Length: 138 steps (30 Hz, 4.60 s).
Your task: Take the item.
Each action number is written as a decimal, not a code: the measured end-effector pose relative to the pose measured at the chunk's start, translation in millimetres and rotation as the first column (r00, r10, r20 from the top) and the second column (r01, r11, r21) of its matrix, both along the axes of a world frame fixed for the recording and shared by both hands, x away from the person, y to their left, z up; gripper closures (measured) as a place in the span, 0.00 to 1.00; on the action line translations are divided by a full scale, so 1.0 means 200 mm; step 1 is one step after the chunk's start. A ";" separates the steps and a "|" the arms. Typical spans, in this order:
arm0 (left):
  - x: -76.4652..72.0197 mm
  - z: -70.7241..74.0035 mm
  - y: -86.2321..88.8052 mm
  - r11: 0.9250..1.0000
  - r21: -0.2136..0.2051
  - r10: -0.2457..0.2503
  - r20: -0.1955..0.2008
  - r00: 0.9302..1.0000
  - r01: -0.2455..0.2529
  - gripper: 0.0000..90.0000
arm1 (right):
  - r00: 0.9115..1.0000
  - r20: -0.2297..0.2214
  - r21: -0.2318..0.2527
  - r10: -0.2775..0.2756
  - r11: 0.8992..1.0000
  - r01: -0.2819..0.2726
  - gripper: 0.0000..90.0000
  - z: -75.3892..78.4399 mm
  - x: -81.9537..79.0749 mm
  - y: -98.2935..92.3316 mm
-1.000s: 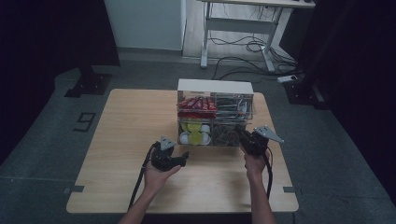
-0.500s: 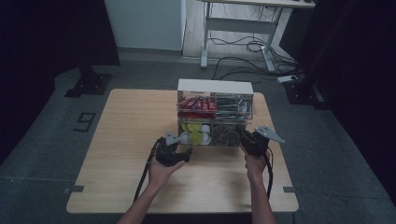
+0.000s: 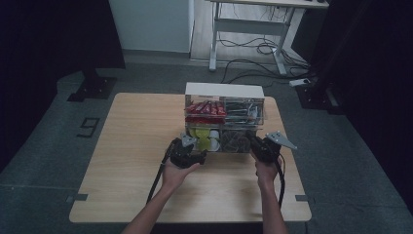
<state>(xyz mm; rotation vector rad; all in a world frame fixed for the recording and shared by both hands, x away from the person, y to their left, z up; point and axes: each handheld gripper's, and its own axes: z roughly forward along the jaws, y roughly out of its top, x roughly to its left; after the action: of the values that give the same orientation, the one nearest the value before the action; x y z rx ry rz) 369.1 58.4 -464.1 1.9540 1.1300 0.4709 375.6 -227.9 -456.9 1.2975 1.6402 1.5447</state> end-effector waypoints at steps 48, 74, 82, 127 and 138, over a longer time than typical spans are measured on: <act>0.13 -0.08 -0.13 0.999 0.043 0.021 0.017 1.000 -0.021 0.42 | 1.000 0.000 0.004 -0.004 1.000 0.004 0.99 -0.01 0.00 -0.01; 0.00 0.06 -0.01 0.999 -0.037 -0.018 0.068 0.998 0.021 0.43 | 1.000 -0.001 0.001 -0.008 1.000 0.008 0.99 -0.01 0.00 -0.02; -0.05 0.10 0.02 0.998 -0.043 -0.036 0.080 0.996 0.039 0.43 | 1.000 -0.002 0.002 -0.008 1.000 0.008 0.99 -0.01 0.00 -0.02; -0.14 0.00 0.35 0.998 -0.045 0.048 0.035 0.998 -0.046 0.43 | 1.000 -0.007 0.004 -0.018 1.000 0.018 0.99 -0.02 0.01 -0.04; -0.13 -0.08 0.44 0.996 -0.024 0.090 -0.001 0.996 -0.090 0.43 | 1.000 -0.007 0.001 -0.021 1.000 0.021 0.99 -0.02 0.01 -0.04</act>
<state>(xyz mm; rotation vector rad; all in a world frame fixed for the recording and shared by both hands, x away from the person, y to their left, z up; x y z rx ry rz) 342.7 146.8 -480.8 1.8878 1.2224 0.5027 377.4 -235.2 -461.3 1.3173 1.6251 1.5313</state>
